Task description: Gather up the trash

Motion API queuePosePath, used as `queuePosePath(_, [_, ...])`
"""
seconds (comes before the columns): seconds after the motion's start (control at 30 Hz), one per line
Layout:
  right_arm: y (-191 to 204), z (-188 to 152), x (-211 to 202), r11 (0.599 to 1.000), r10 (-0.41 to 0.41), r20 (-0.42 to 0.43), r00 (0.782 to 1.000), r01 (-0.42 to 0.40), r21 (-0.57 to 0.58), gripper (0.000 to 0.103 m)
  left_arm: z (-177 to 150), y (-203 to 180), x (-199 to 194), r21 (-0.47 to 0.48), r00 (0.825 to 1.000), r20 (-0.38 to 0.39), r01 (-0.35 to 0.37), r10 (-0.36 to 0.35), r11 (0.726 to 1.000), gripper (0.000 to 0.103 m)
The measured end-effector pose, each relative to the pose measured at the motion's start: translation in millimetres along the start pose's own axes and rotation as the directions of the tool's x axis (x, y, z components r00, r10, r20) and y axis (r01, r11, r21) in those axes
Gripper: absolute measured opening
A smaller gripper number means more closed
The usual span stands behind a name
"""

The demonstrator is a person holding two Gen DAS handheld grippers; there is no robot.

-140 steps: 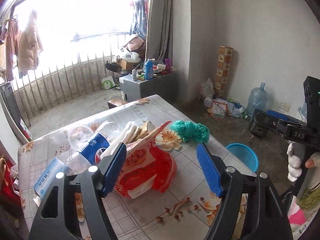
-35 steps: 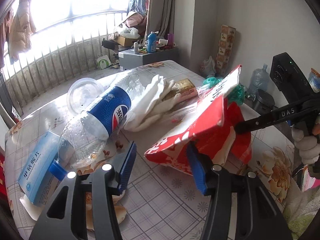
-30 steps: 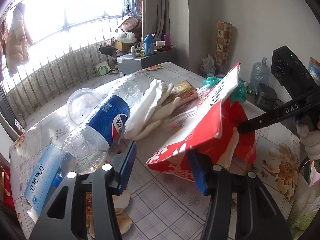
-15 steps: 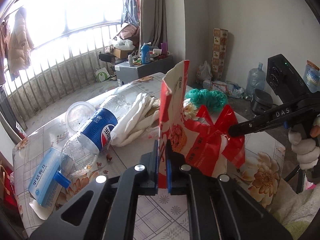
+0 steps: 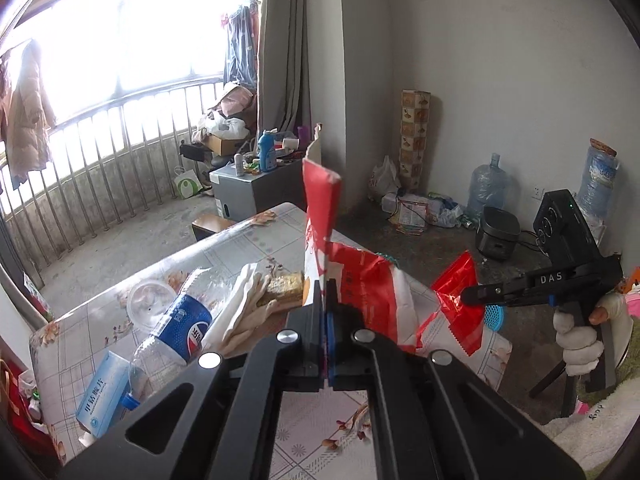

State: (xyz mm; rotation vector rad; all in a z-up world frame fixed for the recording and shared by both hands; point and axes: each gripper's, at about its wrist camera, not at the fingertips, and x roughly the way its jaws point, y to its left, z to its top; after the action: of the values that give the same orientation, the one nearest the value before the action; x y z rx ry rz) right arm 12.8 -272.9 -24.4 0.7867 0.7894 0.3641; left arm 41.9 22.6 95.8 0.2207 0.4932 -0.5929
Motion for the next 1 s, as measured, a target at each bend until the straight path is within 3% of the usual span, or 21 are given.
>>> queuePosePath(0.23, [-42.8,18.4,-62.7,0.995,-0.059,0.181,0.982,0.043,0.094,0.018,52.3,-45.1,40.6,0.079,0.992,0.014,0.127,-0.128,0.989,0.000])
queuePosePath(0.3, [-59.4,22.3,-82.2,0.988,-0.119,0.237,0.964,0.090,0.129,0.018,67.9,-65.7,62.2,0.116,0.985,-0.004,0.173,-0.174,0.978,0.000])
queuePosePath(0.4, [-86.5,26.0,-107.1,0.957,-0.262,0.298,0.918,0.208,0.201,0.018,89.7,-100.8,104.7,0.167,0.966,-0.067,0.256,-0.248,0.952,0.000])
queuePosePath(0.57, [-146.3,29.3,-122.8,0.881,-0.426,0.316,0.848,0.308,0.360,0.018,109.1,-169.8,205.2,0.226,0.907,-0.272,0.384,-0.321,0.895,0.001])
queuePosePath(0.73, [-209.4,36.4,-113.2,0.795,-0.528,0.268,0.806,0.359,0.489,0.018,91.5,-246.5,305.2,0.319,0.841,-0.453,0.462,-0.295,0.828,0.002])
queuePosePath(0.83, [-240.4,43.4,-108.0,0.751,-0.565,0.221,0.795,0.385,0.536,0.019,75.8,-289.8,357.0,0.352,0.802,-0.532,0.501,-0.272,0.791,0.002])
queuePosePath(0.93, [-255.8,55.8,-106.1,0.733,-0.580,0.202,0.789,0.397,0.552,0.019,60.6,-324.5,397.9,0.376,0.778,-0.574,0.527,-0.254,0.762,0.002])
queuePosePath(1.0, [-260.4,61.3,-108.9,0.736,-0.580,0.210,0.787,0.396,0.549,0.019,52.7,-337.7,422.3,0.360,0.757,-0.601,0.542,-0.255,0.759,0.002])
